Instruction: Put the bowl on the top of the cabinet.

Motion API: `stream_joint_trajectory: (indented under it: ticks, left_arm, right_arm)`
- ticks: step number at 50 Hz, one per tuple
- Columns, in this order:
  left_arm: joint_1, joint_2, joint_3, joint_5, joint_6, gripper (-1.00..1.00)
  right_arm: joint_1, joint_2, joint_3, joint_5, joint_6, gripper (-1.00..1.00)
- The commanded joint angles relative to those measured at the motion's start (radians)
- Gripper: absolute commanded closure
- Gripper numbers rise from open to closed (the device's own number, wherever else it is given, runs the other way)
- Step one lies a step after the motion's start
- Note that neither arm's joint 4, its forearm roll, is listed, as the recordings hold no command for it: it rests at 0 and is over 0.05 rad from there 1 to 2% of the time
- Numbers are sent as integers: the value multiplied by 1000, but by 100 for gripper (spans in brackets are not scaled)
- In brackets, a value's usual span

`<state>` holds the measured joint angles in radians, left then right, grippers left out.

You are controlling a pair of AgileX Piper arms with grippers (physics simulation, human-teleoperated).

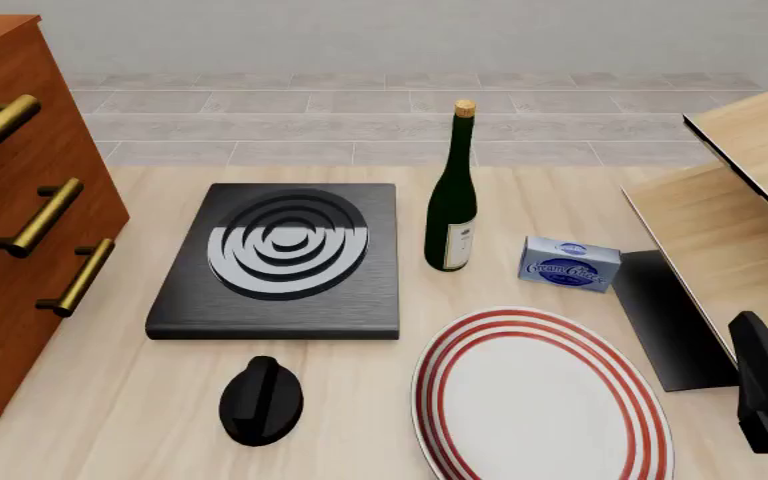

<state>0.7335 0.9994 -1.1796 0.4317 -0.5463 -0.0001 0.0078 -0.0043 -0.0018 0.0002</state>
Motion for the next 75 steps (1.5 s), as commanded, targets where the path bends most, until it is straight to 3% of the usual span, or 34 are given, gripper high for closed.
stream_joint_trajectory:
  ticks: [1, 59, 60, 75]
  left_arm:
    - [24, 35, -3, -18, 16, 100]
    - [68, 101, 7, -11, 114, 100]
    - [64, 83, 5, -19, 133, -100]
    - [59, 69, 2, -9, 148, -100]
  right_arm:
    - [0, 0, 0, 0, 0, -100]
    - [0, 0, 0, 0, 0, -100]
    - [0, 0, 0, 0, 0, -100]
    - [0, 0, 0, 0, 0, -100]
